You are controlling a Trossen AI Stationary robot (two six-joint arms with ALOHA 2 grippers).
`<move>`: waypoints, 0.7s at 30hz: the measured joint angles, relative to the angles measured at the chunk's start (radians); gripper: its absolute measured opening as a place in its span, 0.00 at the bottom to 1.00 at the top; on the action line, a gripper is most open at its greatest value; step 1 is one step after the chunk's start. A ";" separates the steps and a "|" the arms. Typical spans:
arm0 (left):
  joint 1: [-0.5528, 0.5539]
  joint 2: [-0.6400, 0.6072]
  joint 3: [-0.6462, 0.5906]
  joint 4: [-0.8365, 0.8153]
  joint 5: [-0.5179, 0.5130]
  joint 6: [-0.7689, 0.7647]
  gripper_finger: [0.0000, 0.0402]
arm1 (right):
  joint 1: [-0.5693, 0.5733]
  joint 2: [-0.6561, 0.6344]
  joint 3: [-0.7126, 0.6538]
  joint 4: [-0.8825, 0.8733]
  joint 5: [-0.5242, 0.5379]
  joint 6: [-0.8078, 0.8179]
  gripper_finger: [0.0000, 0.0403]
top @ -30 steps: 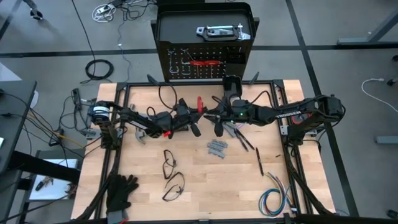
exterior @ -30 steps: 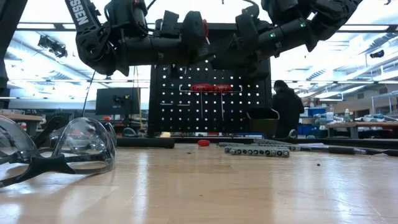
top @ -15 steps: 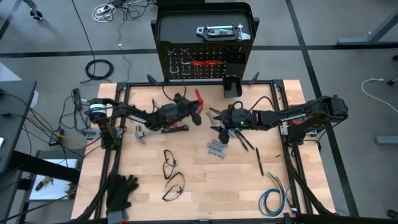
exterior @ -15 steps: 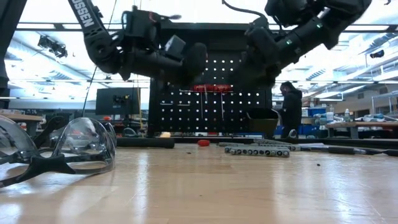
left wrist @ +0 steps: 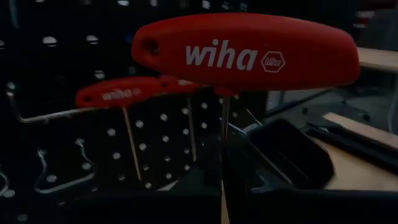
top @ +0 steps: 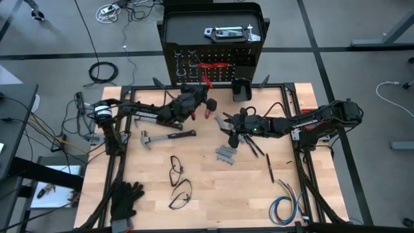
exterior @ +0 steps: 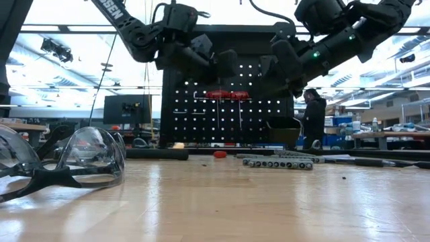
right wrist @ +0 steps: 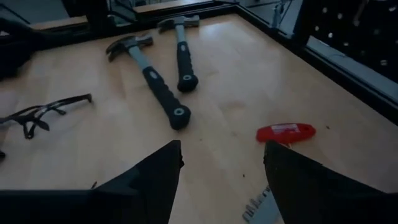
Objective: Hang tools onto peg board
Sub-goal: Hang the bottom T-shaped metric hex key on the pegboard
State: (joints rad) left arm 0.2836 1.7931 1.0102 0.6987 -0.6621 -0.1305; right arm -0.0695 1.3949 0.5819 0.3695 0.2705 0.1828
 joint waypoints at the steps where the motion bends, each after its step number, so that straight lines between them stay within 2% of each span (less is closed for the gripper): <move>1: 0.006 0.010 0.016 -0.006 0.000 -0.007 0.00 | 0.000 0.000 0.000 0.000 0.000 -0.003 0.58; 7: 0.012 0.128 0.141 -0.093 0.001 -0.034 0.00 | 0.000 0.000 0.000 0.005 -0.001 -0.025 0.58; 11: 0.018 0.192 0.216 -0.131 -0.074 -0.064 0.00 | 0.002 0.000 0.000 0.004 0.000 -0.025 0.57; 17: 0.036 0.244 0.276 -0.145 -0.103 -0.141 0.00 | 0.004 0.000 0.000 0.004 -0.002 -0.029 0.57; 21: 0.031 0.256 0.300 -0.146 -0.162 -0.067 0.00 | 0.006 -0.006 0.000 -0.004 -0.013 -0.028 0.57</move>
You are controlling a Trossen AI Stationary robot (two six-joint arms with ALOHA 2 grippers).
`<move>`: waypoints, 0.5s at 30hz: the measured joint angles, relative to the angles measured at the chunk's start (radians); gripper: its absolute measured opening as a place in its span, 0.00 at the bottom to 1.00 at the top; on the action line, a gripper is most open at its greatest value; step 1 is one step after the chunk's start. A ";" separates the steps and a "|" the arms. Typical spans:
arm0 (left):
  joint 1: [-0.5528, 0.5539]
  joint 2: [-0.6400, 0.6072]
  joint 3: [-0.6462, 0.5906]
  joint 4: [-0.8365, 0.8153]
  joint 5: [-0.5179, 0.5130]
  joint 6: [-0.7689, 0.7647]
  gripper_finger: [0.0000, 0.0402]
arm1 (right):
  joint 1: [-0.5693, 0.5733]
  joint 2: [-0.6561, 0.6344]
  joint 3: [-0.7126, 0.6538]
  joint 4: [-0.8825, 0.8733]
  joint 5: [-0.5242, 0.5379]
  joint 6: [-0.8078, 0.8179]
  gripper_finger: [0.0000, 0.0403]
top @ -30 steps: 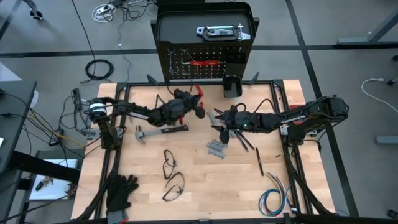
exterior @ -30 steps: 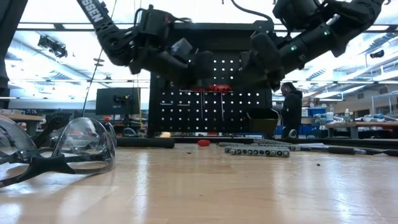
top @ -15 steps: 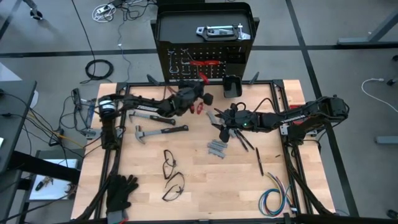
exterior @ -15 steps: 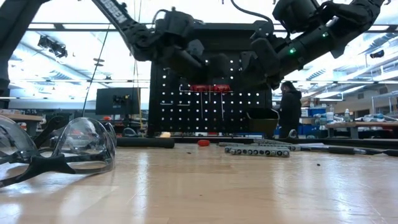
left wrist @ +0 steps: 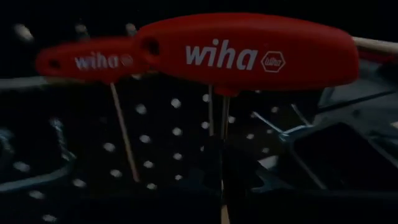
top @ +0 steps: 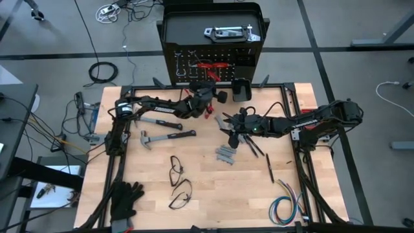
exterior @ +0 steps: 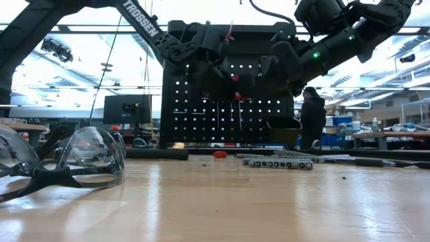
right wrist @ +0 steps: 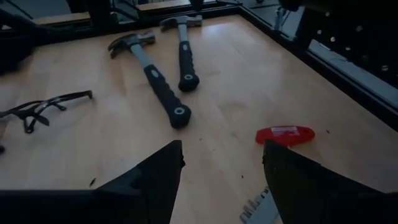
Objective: Hang tools onto peg board
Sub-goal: Hang the bottom T-shaped metric hex key on the pegboard
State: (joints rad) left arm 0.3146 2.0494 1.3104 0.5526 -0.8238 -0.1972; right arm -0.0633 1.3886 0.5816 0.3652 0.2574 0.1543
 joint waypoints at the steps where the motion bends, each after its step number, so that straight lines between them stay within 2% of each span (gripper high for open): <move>1: -0.002 0.000 0.004 -0.002 -0.033 0.030 0.00 | 0.003 -0.001 0.000 0.001 -0.003 0.000 0.57; 4: -0.003 0.000 0.029 -0.027 -0.086 0.089 0.00 | 0.010 -0.018 0.000 -0.001 -0.005 0.000 0.57; 9: 0.049 0.001 0.128 -0.281 -0.002 -0.019 0.00 | 0.012 -0.058 0.000 -0.004 -0.005 -0.001 0.56; 13: 0.078 0.001 0.158 -0.320 0.008 -0.035 0.00 | 0.017 -0.078 0.000 -0.005 -0.005 -0.005 0.56; 15: 0.090 0.001 0.168 -0.335 0.051 -0.053 0.00 | 0.023 -0.083 0.000 -0.014 -0.005 -0.008 0.56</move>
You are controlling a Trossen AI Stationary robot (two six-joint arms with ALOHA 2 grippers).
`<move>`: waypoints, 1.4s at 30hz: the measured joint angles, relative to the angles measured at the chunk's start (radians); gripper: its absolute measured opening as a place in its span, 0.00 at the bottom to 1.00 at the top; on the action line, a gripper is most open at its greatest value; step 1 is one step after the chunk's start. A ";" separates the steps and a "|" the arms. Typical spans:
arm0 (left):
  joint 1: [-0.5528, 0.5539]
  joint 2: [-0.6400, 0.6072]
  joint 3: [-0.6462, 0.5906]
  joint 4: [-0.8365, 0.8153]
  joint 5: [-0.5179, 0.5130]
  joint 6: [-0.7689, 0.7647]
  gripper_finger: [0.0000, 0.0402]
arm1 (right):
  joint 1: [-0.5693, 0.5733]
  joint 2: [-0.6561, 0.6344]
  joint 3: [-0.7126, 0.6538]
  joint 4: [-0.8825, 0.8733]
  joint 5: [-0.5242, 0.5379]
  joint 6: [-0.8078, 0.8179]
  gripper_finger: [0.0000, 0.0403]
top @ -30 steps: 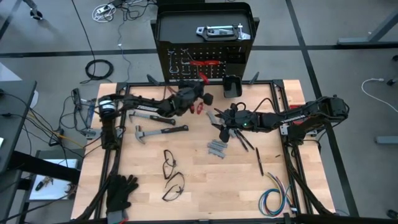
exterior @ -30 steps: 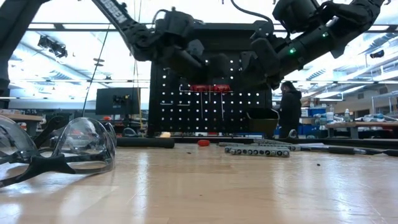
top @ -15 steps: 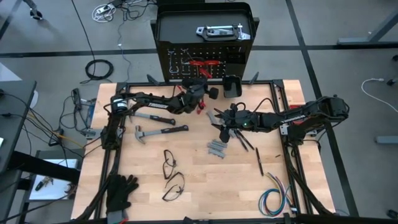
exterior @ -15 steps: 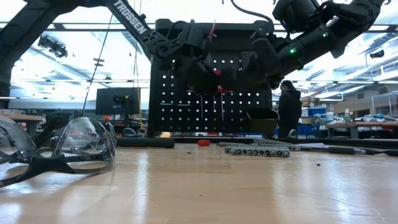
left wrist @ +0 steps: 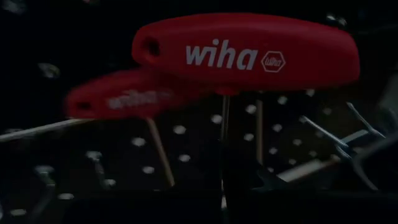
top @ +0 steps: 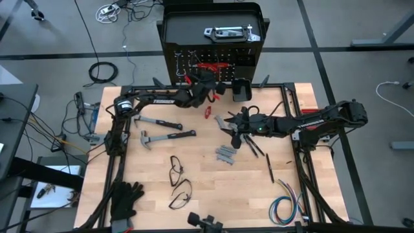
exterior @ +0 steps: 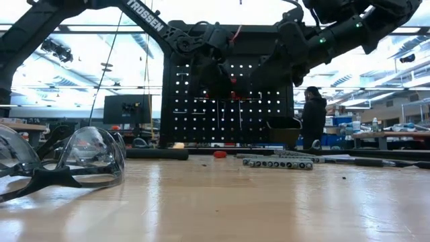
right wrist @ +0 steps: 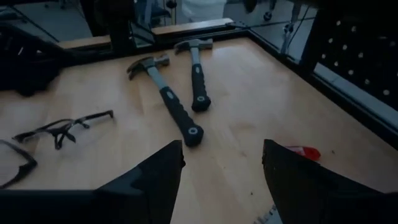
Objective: Hang tools onto peg board
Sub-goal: Hang the bottom T-shaped metric hex key on the pegboard, then hang the T-shaped metric hex key on the pegboard
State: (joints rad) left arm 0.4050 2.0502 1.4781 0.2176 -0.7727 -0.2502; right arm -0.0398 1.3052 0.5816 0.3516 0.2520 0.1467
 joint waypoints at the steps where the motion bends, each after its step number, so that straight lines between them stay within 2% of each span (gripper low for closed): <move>1: 0.009 0.000 0.007 -0.007 0.034 -0.021 0.00 | 0.002 0.000 0.000 0.004 0.000 -0.001 0.56; 3: 0.024 0.003 0.009 -0.018 0.071 -0.053 0.00 | 0.005 -0.001 0.000 0.007 0.000 -0.006 0.56; 13: 0.071 0.013 0.010 -0.074 0.132 -0.090 0.00 | 0.007 -0.001 0.000 0.013 0.000 -0.011 0.55; 27: 0.103 0.012 0.009 -0.063 0.201 -0.045 0.01 | 0.012 -0.001 0.000 0.014 0.000 -0.011 0.54; 31: 0.105 0.012 0.008 -0.061 0.197 -0.042 0.08 | 0.012 -0.001 0.000 0.013 0.000 -0.011 0.54; 38: 0.090 0.012 0.008 -0.080 0.190 -0.016 0.31 | 0.012 -0.001 0.000 0.006 0.000 -0.011 0.54; 42: 0.060 0.012 0.008 -0.084 0.191 0.040 0.40 | 0.012 -0.001 0.000 -0.006 0.000 -0.008 0.53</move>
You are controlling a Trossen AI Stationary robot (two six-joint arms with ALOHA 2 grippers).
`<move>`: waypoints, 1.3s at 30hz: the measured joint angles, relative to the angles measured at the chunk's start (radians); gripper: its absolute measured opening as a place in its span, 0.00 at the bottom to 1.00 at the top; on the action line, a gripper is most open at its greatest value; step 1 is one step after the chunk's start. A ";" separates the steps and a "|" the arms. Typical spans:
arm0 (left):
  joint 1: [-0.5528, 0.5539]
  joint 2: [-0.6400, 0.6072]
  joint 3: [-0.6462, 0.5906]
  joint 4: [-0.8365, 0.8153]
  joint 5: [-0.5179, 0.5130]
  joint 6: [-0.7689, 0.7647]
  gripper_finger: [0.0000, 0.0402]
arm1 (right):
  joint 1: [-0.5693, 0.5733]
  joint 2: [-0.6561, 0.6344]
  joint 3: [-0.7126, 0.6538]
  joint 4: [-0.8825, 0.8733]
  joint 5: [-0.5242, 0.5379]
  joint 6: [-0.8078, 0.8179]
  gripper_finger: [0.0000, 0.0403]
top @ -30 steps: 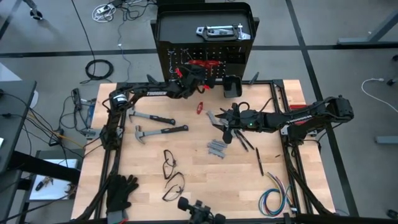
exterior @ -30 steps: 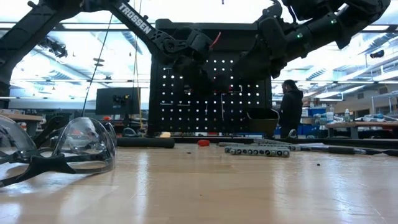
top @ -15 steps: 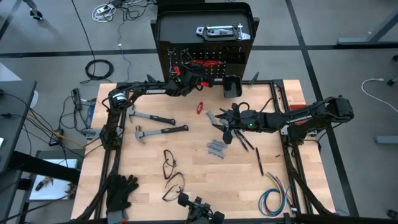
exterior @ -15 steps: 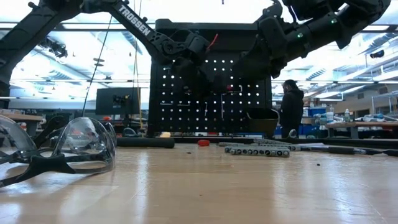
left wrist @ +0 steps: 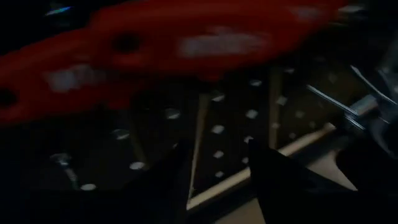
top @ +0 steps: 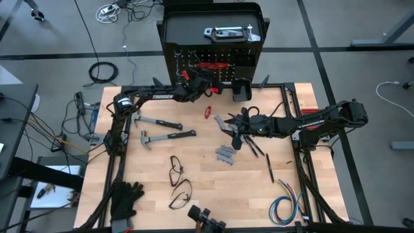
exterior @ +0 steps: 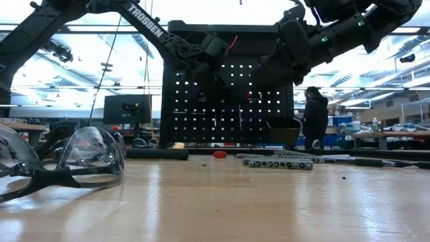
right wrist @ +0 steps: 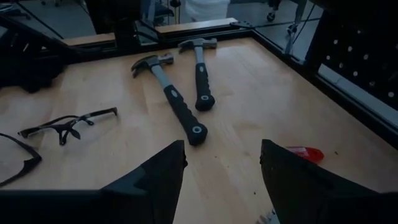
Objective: Hang tools onto peg board
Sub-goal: Hang the T-shaped metric hex key on the pegboard
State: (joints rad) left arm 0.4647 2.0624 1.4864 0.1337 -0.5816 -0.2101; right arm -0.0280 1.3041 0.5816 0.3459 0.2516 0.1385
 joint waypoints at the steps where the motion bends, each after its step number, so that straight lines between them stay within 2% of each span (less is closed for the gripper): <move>1: -0.010 0.000 0.000 -0.004 0.000 0.019 0.42 | 0.000 0.000 0.000 -0.004 0.000 0.003 0.53; 3: -0.032 0.000 0.000 -0.027 -0.019 0.053 0.44 | 0.000 0.000 0.000 -0.010 0.000 0.015 0.53; 8: -0.086 0.000 0.000 -0.148 -0.186 0.053 0.45 | 0.007 0.000 0.000 -0.018 0.000 0.024 0.53; 12: -0.127 -0.002 0.000 -0.216 -0.197 0.050 0.45 | 0.015 0.000 0.000 -0.042 0.000 0.036 0.53; 14: -0.149 -0.008 0.000 -0.257 -0.124 0.066 0.45 | 0.018 -0.004 0.000 -0.073 0.000 0.051 0.53; 21: -0.173 -0.065 0.003 -0.445 0.280 0.226 0.44 | 0.045 -0.075 0.000 -0.146 0.000 0.072 0.53; 24: -0.173 -0.072 0.000 -0.553 0.419 0.345 0.44 | 0.050 -0.103 0.001 -0.151 0.000 0.063 0.53; 27: -0.172 -0.064 0.000 -0.643 0.468 0.468 0.44 | 0.054 -0.115 0.001 -0.152 0.000 0.045 0.53; 30: -0.148 -0.050 -0.001 -0.680 0.517 0.515 0.44 | 0.055 -0.114 0.001 -0.147 -0.010 0.043 0.53; 37: -0.094 -0.025 0.002 -0.624 0.558 0.514 0.44 | 0.054 -0.109 0.001 -0.139 -0.014 0.018 0.53; 39: -0.086 -0.020 0.002 -0.617 0.555 0.475 0.44 | 0.054 -0.109 0.001 -0.135 -0.014 0.013 0.53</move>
State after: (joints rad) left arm 0.3789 2.0426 1.4879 -0.4831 -0.0261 0.2645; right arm 0.0259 1.1946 0.5822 0.2109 0.2375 0.1512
